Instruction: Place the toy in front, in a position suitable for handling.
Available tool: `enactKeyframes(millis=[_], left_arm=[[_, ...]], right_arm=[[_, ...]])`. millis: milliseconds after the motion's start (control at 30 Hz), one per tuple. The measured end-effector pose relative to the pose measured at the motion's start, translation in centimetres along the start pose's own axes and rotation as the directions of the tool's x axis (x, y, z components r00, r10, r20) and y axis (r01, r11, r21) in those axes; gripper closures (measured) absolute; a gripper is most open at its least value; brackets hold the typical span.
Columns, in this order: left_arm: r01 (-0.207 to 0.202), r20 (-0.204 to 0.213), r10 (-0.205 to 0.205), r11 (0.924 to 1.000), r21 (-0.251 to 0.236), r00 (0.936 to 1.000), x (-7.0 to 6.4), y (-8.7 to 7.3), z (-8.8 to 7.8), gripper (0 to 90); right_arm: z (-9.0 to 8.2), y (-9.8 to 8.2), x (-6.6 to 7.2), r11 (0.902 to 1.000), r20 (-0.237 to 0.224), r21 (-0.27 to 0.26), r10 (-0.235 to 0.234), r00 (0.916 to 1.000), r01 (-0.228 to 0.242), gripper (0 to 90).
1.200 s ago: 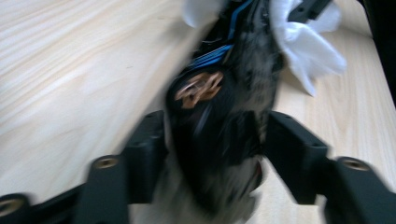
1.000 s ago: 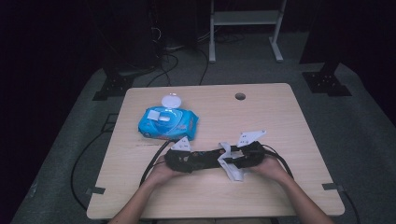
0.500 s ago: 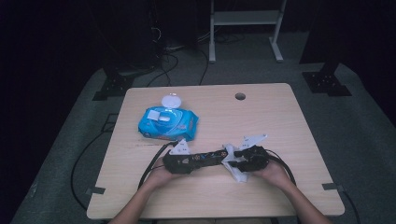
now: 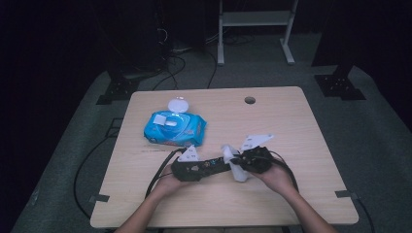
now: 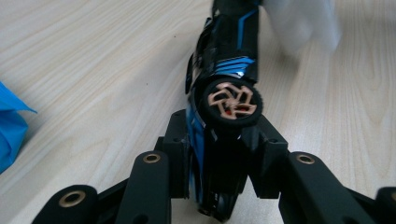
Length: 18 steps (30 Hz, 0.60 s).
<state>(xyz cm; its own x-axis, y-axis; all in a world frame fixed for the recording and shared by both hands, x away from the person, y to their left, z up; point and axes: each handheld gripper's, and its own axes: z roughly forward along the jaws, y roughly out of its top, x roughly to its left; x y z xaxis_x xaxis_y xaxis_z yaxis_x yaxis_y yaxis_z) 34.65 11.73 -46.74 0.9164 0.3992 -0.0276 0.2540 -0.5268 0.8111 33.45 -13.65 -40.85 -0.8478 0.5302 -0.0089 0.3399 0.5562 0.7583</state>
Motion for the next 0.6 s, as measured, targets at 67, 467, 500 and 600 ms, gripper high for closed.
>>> enactKeyframes(millis=[67,467,500,600], left_arm=[[-0.006,-0.006,0.006,1.0000,-0.004,1.0000,-0.2,0.1,0.0,65.2],[-0.010,-0.019,0.009,0.9998,-0.019,0.9998,0.1,0.0,-0.2,67.3],[-0.010,-0.020,0.009,0.9997,-0.020,0.9998,0.0,0.0,-0.2,67.3],[-0.003,-0.016,0.003,0.9998,-0.021,0.9999,0.0,0.1,0.0,67.3]], right_arm=[[1.5,0.9,0.9,0.9999,-0.034,-0.009,-0.007,0.9994,0.006,85.8],[2.0,1.2,-0.4,0.9983,-0.017,-0.001,0.058,0.9982,-0.058,85.9],[1.8,1.3,-0.5,0.9978,-0.011,-0.005,0.066,0.9978,-0.066,85.9],[1.6,1.9,0.0,0.9960,-0.039,-0.044,0.076,0.9964,-0.077,86.0]])
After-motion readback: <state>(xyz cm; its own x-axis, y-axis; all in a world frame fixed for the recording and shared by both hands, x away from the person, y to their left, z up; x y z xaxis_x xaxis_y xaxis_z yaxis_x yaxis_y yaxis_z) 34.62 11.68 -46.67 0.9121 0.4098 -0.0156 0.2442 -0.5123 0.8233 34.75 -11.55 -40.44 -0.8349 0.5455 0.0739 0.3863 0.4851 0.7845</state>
